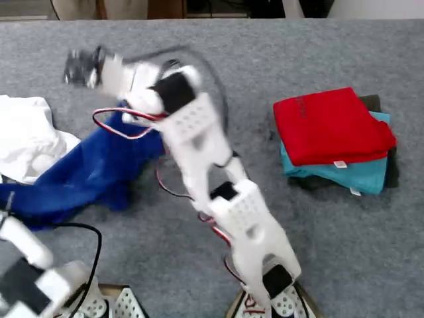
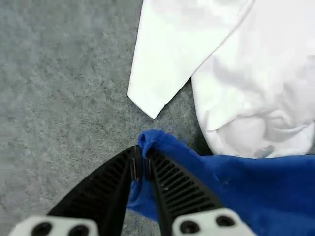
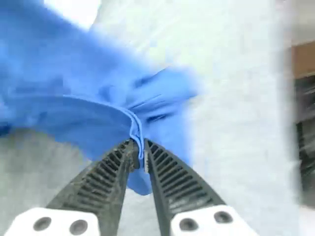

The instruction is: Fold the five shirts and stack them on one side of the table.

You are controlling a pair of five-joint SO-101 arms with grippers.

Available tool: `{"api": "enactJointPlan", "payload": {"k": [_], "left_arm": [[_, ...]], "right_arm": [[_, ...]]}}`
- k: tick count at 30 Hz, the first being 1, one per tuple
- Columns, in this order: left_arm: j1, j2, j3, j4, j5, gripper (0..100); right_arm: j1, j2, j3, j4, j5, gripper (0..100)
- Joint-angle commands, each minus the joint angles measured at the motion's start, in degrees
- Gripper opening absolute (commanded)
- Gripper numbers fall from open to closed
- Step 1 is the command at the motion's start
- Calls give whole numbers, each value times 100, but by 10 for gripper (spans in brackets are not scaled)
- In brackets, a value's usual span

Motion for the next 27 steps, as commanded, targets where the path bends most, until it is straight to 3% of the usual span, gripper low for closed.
{"api": "enactJointPlan", "payload": {"k": [1, 5, 9, 13, 17, 23, 27], "left_arm": [[149, -1191, -1257, 967, -9, 18], [642, -2712, -2048, 1609, -26, 18], [1143, -4277, -2347, 1714, -26, 18], [1178, -5481, -2374, 1714, -88, 18], [1169, -6501, -2549, 1714, -563, 18], [1187, -7152, -2901, 1714, -695, 18], [1196, -7046, -2382, 1714, -677, 18]], "right_arm": [[189, -1938, -664, -18, -457, 2], [286, -3644, -532, -756, -747, 2], [673, -4848, -242, -1793, -1020, 2], [1376, -5771, 92, -2470, -1178, 2], [1578, -6563, 426, -2822, -1187, 2], [1596, -7327, 1209, -3437, -1169, 2], [1569, -7371, 2369, -3437, -1160, 2]]}}
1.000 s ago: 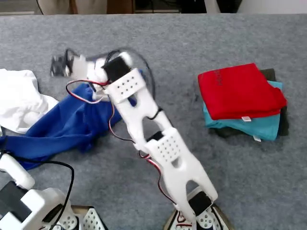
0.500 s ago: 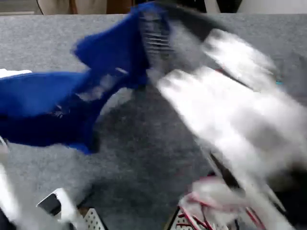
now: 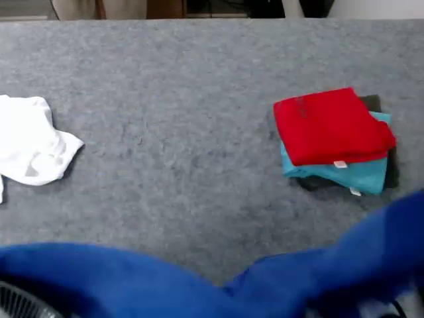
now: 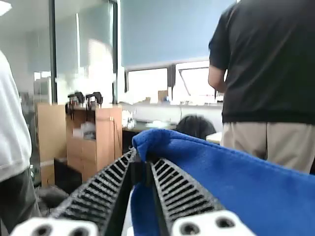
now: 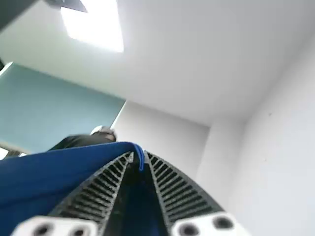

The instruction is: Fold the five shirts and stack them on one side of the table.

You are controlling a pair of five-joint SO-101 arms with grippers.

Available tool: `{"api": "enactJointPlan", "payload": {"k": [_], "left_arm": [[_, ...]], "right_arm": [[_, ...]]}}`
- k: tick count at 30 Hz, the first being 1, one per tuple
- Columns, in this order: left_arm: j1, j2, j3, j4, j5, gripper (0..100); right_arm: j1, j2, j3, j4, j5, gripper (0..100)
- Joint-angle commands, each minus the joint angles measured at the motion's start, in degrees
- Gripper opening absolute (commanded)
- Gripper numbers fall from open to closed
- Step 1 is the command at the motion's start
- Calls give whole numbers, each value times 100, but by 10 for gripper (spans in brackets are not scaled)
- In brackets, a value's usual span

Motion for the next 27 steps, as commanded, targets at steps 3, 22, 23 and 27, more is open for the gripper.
{"api": "enactJointPlan", "payload": {"k": [3, 22, 23, 27], "left_arm": [[88, 268, 1433, -202, -44, 18], [1231, 5736, 3903, -6031, 88, 18], [1266, 6053, 3516, -5899, 88, 18], [1486, 6835, 1899, -4774, 79, 18]], "right_arm": [[66, 163, 2246, -176, -62, 2], [620, 3662, 5121, -4774, -360, 2], [637, 3793, 4716, -4607, -536, 2], [708, 4374, 3240, -3727, -695, 2]]}}
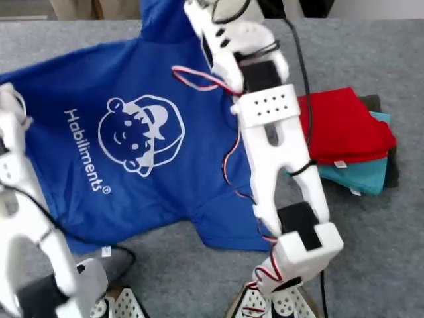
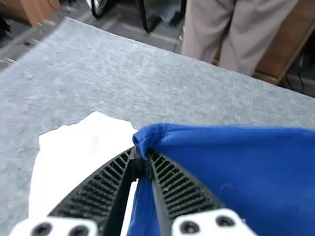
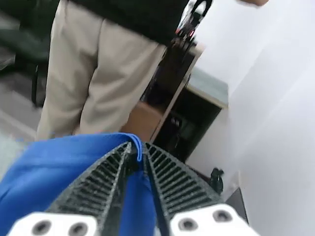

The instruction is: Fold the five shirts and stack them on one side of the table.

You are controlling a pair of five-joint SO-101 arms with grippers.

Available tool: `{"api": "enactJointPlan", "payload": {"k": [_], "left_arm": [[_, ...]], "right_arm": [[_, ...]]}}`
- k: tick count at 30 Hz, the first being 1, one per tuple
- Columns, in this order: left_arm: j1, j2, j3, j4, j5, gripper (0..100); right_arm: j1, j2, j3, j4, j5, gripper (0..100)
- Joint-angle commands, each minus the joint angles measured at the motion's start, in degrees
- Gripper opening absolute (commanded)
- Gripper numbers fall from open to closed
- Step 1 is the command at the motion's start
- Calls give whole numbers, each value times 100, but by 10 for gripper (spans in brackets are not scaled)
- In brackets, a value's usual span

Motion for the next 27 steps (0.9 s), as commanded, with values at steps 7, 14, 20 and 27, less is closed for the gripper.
{"api": "enactJointPlan", "payload": {"k": [7, 14, 20, 27], "left_arm": [[466, 558, -2426, 2409, 18, 18], [114, 611, -2295, 3552, 9, 18], [123, 549, -1749, 4018, -53, 18], [378, 549, -782, 4308, -985, 18]], "right_arm": [[453, 1086, -2967, 2409, -149, 2], [382, 1033, -4119, 6163, 633, 2], [198, 989, -4092, 7640, 2330, 2], [374, 330, -3011, 7648, 2347, 2]]}}
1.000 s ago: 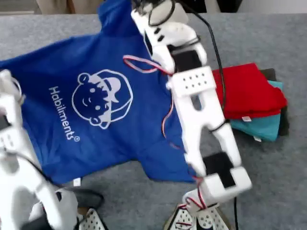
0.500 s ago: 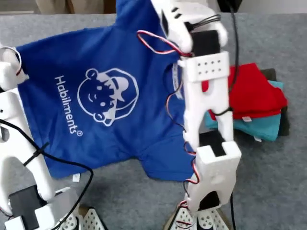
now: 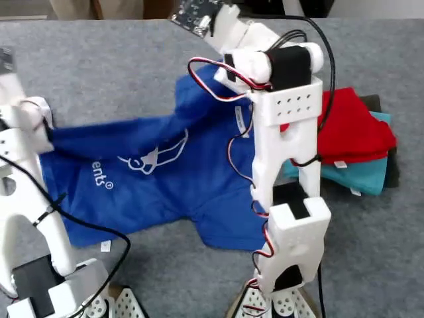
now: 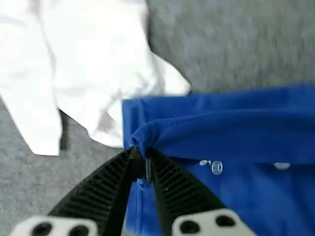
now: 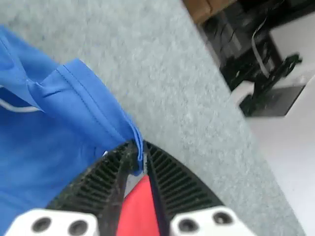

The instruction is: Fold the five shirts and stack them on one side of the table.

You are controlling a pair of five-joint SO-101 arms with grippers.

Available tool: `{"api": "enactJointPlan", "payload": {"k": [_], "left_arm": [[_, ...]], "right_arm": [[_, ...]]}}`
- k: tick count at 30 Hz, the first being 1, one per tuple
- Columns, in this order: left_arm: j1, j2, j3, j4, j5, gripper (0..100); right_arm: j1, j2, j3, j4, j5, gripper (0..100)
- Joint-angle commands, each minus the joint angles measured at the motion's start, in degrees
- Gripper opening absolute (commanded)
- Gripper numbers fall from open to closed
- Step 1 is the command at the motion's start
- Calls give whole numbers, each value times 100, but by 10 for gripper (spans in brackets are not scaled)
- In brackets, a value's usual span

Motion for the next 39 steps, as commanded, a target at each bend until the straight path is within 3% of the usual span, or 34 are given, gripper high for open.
{"api": "enactJointPlan", "payload": {"k": [1, 6, 12, 16, 21, 26, 35, 39], "left_arm": [[-9, -84, 281, 62, -149, 18], [-299, -84, 774, 88, -176, 18], [-352, -857, 1890, 53, -905, 18], [-325, -1859, 2866, 44, -1371, 18], [-334, -2985, 3780, 35, -1407, 18], [-510, -3363, 4615, -624, -1609, 18], [-1099, -3345, 4712, -686, -2057, 18], [-1152, -3345, 4765, -677, -2057, 18]], "right_arm": [[84, -963, 980, 97, 105, 2], [-163, -2738, 3952, -123, 114, 2], [224, -4866, 7495, -2031, 105, 2], [400, -6114, 8980, -2400, 105, 2], [435, -7477, 10360, -2374, 105, 2], [532, -8804, 11363, -2180, 105, 2], [549, -10308, 12312, -1908, 114, 2], [558, -10369, 12321, -1662, 703, 2]]}}
